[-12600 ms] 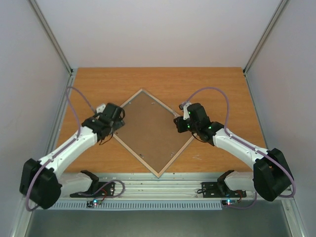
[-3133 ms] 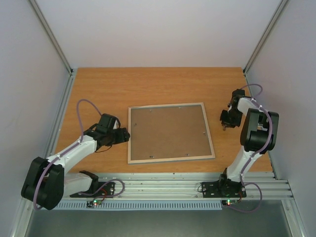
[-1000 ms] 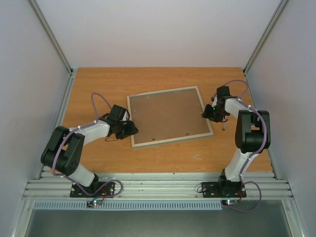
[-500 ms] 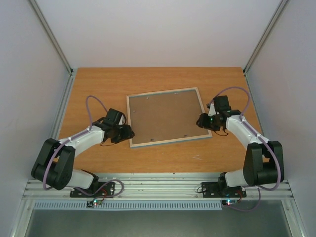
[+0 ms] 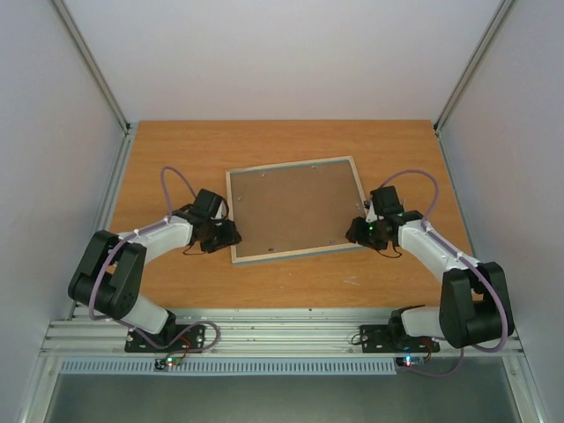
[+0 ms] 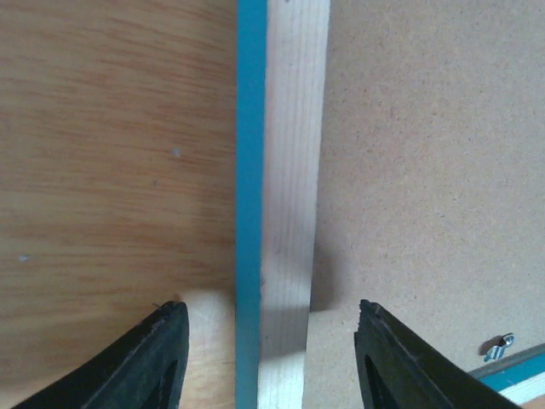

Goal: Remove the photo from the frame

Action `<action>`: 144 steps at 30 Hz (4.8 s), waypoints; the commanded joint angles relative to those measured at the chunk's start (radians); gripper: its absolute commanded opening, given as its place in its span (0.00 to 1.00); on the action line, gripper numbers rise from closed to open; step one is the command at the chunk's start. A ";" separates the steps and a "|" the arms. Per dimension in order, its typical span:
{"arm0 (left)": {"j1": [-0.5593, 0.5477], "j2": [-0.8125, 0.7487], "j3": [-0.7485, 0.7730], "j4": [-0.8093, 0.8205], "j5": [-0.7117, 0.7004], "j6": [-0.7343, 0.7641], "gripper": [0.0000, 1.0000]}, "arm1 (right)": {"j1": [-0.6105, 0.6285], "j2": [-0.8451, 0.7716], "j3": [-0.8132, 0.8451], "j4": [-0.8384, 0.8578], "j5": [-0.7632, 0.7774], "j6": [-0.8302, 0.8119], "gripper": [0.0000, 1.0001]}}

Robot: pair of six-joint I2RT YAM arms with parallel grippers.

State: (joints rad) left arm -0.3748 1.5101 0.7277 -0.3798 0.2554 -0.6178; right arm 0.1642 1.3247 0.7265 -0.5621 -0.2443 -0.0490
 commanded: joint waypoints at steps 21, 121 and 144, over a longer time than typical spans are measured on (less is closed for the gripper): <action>0.002 -0.099 -0.070 0.073 -0.031 0.004 0.07 | 0.694 -0.003 0.000 0.214 0.383 -0.204 0.56; 0.451 -0.797 -0.209 0.130 0.296 -0.309 0.98 | 1.107 0.180 0.099 0.946 1.088 -0.864 0.01; 0.337 -0.780 -0.332 0.266 0.300 -0.330 0.99 | 1.067 0.231 0.304 1.259 0.870 -0.461 0.01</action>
State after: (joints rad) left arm -0.0074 0.7128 0.4103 -0.1822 0.5716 -0.9573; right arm 1.2514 1.5589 1.0092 0.5003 0.6750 -0.7517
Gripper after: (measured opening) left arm 0.994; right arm 0.235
